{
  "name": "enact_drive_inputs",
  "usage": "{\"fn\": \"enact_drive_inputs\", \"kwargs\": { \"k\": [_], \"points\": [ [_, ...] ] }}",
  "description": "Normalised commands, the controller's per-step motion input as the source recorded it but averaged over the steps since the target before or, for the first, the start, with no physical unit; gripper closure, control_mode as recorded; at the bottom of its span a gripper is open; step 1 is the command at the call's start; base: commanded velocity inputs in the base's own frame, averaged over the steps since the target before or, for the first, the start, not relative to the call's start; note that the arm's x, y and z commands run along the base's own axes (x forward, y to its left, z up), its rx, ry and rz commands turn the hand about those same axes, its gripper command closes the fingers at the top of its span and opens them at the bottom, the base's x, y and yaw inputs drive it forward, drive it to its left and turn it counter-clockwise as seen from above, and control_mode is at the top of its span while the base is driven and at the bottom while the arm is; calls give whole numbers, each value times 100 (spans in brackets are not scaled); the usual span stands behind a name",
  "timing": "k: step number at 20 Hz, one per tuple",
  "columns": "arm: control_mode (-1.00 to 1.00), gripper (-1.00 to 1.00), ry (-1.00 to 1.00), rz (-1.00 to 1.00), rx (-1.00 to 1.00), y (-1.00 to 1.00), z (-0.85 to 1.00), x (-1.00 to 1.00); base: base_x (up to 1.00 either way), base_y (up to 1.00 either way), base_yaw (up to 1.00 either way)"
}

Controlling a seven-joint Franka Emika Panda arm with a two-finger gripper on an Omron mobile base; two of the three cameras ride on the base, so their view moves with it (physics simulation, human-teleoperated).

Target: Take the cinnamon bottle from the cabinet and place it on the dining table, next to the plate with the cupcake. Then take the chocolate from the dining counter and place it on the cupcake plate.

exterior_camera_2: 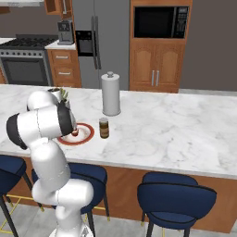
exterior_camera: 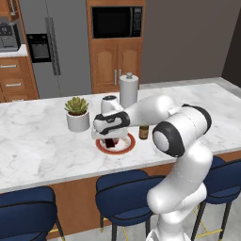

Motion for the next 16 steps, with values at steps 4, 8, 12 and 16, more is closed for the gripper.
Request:
{"fn": "enact_drive_inputs", "kwargs": {
  "k": [4, 8, 12, 16],
  "points": [
    [-100, 100, -2, 21, -1, -9, 0, 5, 0, 0, 0],
    [-100, 100, 0, 34, -1, -5, 0, 14, 0, 0, 0],
    [-100, 100, 0, 26, -2, 0, -1, 16, 0, 0, 0],
    [-100, 100, 0, 20, -2, 0, -10, 11, 0, 0, 0]
  ]
}}
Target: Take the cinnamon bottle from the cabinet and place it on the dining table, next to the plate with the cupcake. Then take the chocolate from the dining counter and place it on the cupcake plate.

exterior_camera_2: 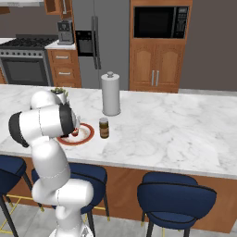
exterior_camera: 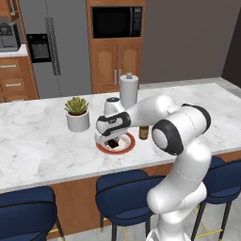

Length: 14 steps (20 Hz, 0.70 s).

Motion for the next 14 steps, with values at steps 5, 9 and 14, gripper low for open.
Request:
{"fn": "enact_drive_inputs", "kwargs": {
  "k": [5, 9, 14],
  "points": [
    [-100, 100, 0, 21, -2, 0, -24, 6, 0, 0, 0],
    [-100, -100, -1, 18, -1, 0, -5, 0, 0, 0, 0],
    [-100, -100, -1, 8, 0, 0, 3, 1, 0, 0, 0]
  ]
}}
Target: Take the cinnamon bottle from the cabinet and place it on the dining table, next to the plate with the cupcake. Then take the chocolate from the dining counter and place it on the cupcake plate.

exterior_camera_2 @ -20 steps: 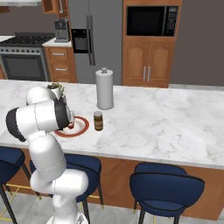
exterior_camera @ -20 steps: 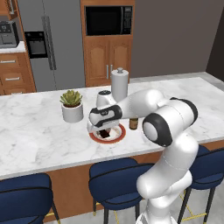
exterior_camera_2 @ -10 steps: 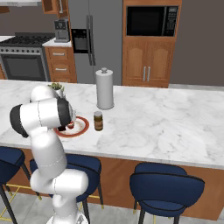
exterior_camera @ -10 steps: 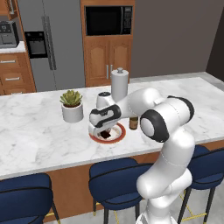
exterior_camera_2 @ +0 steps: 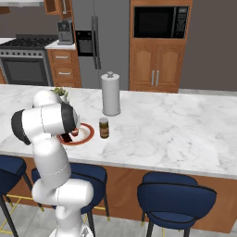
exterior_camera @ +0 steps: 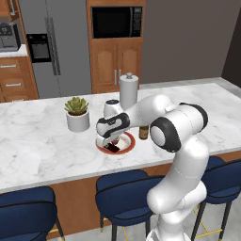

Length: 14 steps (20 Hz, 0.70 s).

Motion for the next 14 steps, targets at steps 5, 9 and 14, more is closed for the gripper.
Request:
{"fn": "enact_drive_inputs", "kwargs": {
  "k": [5, 9, 14],
  "points": [
    [-100, -100, -6, 2, 0, 0, 35, -4, 0, 0, 0],
    [-100, -100, -12, 2, 0, 5, 89, -28, 0, 0, 0],
    [-100, -100, -15, 0, -3, 1, 100, -67, 0, 0, 0]
  ]
}}
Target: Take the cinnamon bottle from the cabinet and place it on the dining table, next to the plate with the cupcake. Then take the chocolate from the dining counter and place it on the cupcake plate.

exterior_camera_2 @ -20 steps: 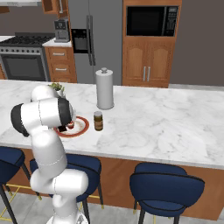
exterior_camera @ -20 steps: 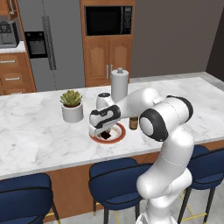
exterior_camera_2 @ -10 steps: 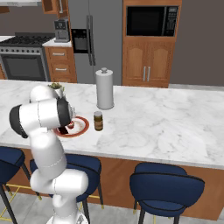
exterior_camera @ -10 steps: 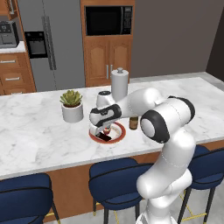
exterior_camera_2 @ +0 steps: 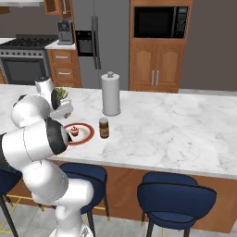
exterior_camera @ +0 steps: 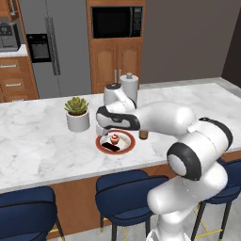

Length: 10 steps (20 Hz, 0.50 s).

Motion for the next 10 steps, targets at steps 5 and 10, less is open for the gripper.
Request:
{"fn": "enact_drive_inputs", "kwargs": {
  "k": [5, 10],
  "points": [
    [-100, -100, -9, 0, 0, -13, 100, -77, 0, 0, 0],
    [-100, -100, -10, 0, 0, -28, 100, -84, 0, 0, 0]
  ]
}}
